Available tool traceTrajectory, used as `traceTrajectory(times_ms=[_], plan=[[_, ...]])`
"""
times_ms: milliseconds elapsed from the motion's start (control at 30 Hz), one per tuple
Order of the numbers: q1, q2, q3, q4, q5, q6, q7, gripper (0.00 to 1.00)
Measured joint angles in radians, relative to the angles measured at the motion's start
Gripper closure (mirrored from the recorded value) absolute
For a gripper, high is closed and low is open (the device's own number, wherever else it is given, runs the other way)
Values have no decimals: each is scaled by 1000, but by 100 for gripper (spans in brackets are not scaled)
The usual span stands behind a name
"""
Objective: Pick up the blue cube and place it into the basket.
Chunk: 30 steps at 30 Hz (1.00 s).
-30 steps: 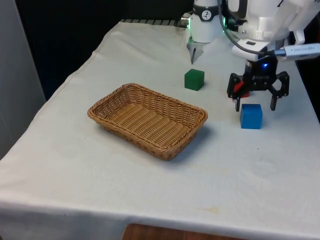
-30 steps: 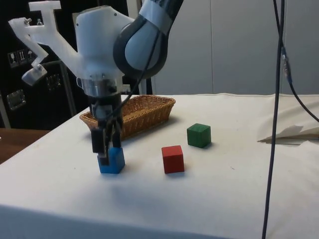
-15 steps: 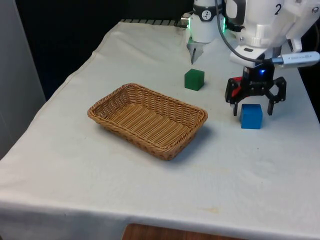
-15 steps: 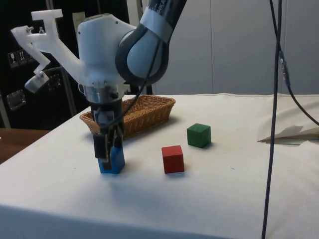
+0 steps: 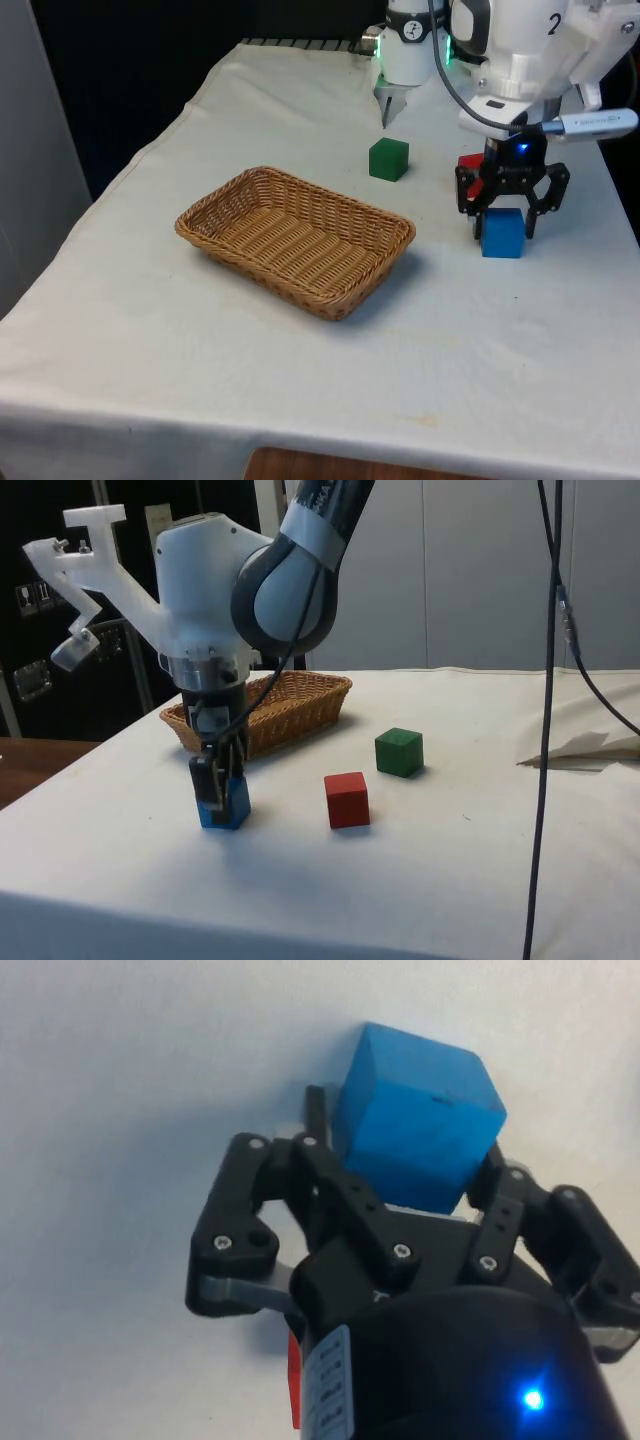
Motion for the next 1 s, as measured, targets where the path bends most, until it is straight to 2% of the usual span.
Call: traceTrajectory(times_ms=[33, 100, 767, 1000], plan=[[0, 0, 0, 0, 0, 0, 0, 81], [0, 1, 0, 0, 0, 0, 0, 100], [0, 0, 0, 3, 0, 0, -1, 99], [-6, -21, -2, -1, 0, -5, -4, 99]])
